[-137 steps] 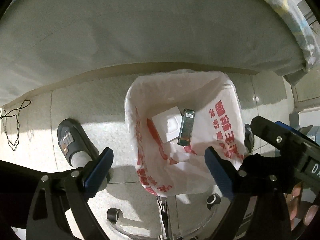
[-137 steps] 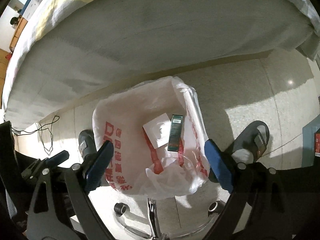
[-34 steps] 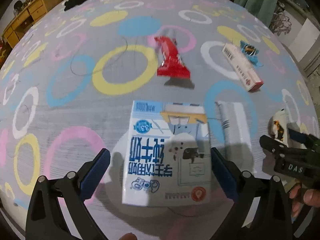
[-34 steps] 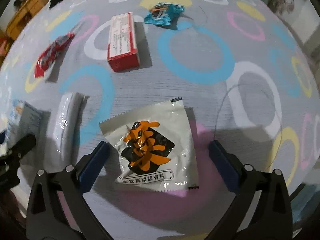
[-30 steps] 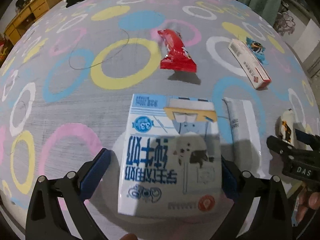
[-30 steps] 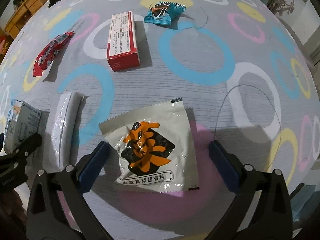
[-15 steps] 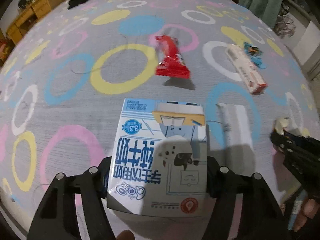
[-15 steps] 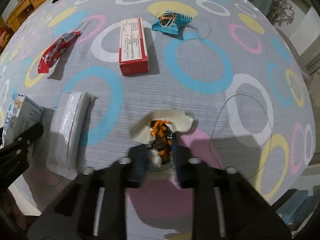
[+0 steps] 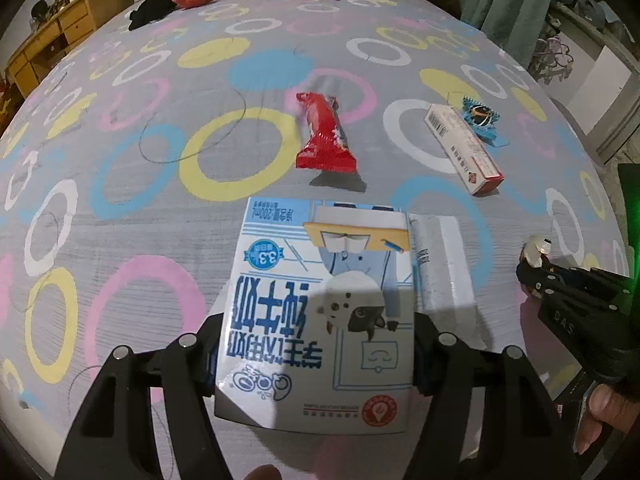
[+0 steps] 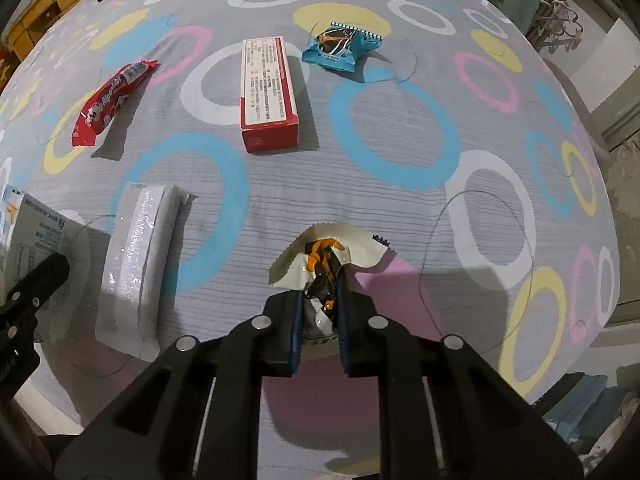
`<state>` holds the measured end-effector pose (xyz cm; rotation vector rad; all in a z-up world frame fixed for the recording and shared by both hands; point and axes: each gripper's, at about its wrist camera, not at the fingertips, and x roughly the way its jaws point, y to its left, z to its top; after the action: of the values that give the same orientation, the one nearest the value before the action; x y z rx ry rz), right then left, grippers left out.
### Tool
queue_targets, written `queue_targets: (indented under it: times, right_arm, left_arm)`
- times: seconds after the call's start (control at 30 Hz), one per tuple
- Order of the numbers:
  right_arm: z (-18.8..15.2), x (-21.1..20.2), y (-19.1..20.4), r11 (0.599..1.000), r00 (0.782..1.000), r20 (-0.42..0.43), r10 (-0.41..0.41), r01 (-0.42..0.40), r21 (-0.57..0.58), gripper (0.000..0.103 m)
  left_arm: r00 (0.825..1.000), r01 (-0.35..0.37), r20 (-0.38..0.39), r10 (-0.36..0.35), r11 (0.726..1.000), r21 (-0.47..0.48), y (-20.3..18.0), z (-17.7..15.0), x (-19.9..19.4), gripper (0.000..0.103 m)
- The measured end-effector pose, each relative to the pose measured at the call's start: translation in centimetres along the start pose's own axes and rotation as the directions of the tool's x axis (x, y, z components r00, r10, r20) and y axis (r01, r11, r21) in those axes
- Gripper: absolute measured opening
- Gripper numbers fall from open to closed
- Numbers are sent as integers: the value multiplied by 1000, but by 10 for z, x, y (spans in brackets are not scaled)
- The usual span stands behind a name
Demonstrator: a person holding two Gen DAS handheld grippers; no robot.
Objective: Collect trash
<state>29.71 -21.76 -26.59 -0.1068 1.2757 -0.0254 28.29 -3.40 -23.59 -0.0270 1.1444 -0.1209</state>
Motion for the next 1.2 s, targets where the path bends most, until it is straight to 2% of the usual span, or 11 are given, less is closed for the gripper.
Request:
queue_targets:
  times: [0.3,0.57,0.8,1.2]
  right_arm:
    - [-1,-22,-10,1000,999,42,8,-9,14,13]
    - [-17,-54,-16,999,994,102,45,-47,16,12]
    - [-43,-84,-15,998,985,157,67,-69,7,12]
    - [-96,-129,-21,996,965,246,90,-93,0,12]
  left_arm:
    - [999,18,37,-18,1000,-4,-1,-5,-17,65]
    - [998,25,53,-25,1000,3,-2,-19,-33,65]
    - [997,24,75,-25,1000,14,-1,-44,-57,65]
    - [990,-21,142,20,1000,7,3,-79,-85,65]
